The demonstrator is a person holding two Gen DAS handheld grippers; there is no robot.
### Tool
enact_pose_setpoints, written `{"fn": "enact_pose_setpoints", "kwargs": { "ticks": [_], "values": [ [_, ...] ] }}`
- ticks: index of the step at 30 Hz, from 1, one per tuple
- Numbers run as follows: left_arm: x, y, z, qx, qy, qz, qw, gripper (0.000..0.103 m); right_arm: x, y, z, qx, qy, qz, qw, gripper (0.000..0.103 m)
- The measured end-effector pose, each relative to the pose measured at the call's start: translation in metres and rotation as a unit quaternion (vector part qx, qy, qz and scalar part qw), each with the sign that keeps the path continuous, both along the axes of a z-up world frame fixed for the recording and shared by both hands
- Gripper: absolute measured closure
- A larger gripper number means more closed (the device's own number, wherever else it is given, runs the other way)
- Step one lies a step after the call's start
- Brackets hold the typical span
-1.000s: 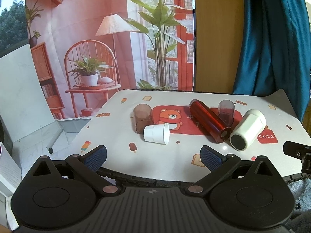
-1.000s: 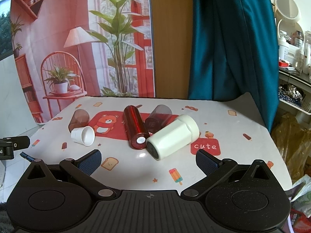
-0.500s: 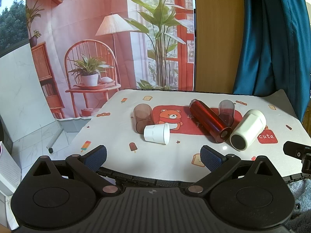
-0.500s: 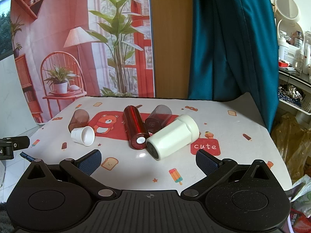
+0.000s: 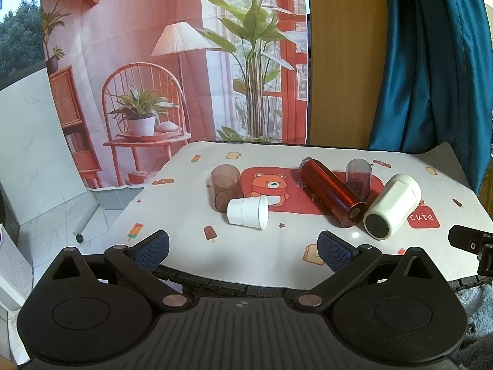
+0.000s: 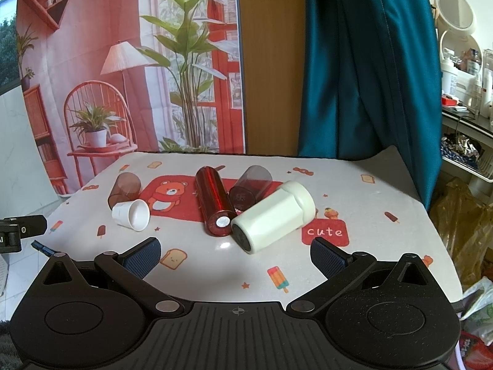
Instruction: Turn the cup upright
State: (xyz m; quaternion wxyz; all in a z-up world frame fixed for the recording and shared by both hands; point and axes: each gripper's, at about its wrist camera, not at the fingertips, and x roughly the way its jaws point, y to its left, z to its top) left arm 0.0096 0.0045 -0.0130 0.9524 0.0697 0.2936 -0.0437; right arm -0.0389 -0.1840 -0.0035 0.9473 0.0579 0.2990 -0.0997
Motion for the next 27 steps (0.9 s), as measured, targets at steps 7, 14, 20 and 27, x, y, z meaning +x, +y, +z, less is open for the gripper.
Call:
{"fn": "enact_pose_setpoints", "kwargs": {
  "ticks": [7, 14, 20, 27],
  "values": [
    [0.004, 0.007, 0.002, -0.017, 0.001, 0.016, 0.9997, 0.0, 0.0, -0.002, 0.0, 0.004, -0.002, 0.0, 1.0, 0.0],
    [0.017, 0.012, 0.002, -0.039, 0.002, 0.024, 0.999, 0.0, 0.007, -0.006, 0.003, 0.011, 0.001, 0.0, 1.0, 0.0],
    [0.037, 0.01, -0.002, -0.026, 0.003, 0.021, 0.9994, 0.0, 0.025, -0.014, 0.013, 0.01, -0.013, 0.006, 1.0, 0.0],
    [0.06, 0.001, -0.004, -0.017, -0.032, 0.027, 0.999, 0.0, 0.053, -0.042, 0.007, 0.02, -0.024, -0.017, 0.999, 0.0]
  ]
}}
